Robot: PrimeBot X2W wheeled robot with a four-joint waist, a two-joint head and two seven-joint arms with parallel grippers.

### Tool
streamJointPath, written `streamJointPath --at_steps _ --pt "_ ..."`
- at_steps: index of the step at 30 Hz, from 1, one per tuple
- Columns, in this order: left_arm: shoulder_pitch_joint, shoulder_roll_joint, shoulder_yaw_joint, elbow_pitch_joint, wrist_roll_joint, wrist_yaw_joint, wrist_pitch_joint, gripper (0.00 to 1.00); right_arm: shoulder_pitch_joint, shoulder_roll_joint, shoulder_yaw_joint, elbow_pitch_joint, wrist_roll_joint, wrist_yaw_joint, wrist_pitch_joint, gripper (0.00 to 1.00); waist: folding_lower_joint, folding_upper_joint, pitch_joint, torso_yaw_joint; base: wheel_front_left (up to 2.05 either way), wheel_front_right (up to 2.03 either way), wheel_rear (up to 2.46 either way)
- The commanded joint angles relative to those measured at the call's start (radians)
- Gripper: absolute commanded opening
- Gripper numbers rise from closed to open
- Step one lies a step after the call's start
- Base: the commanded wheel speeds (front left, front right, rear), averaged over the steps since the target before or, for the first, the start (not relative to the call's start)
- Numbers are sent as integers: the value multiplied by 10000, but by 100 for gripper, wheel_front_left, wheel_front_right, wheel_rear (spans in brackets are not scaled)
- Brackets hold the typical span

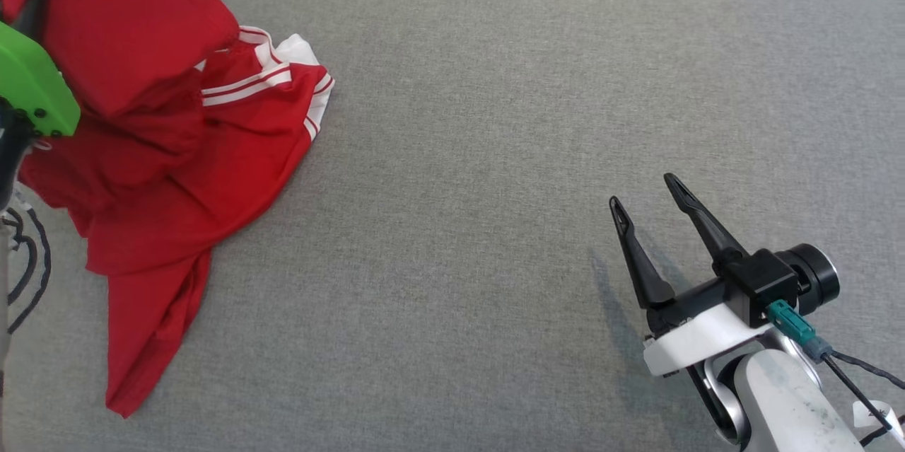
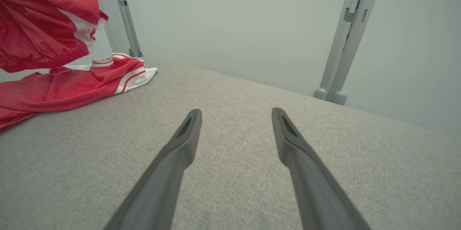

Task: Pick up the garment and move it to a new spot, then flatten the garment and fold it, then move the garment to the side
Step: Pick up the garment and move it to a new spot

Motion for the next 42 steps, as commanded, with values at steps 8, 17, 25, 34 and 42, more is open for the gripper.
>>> streamJointPath --at_steps 8,17,25,34,42 --pt "112 23 -43 -2695 -721 113 1262 0 346 302 -218 -10 132 -3 -30 100 0 72 -443 -834 0 0 0" --pt "932 -1105 -1228 -4788 -1560 117 2400 0 232 456 -367 -194 148 -3 -30 100 0 72 -718 -1825 0 0 0" --pt "2479 -1943 -2484 -4936 -2080 300 3169 0 144 726 -360 -506 219 -3 -30 100 0 72 -418 -3433 0 0 0" --pt "1908 -1523 -2407 -2255 -1807 474 3251 0 317 934 -279 -496 218 -3 -30 100 0 72 103 -4998 0 0 0" --pt "1035 -1279 -2450 722 -484 727 1127 100 680 1031 -333 -412 214 -1 -30 100 0 72 185 -5279 0 0 0"
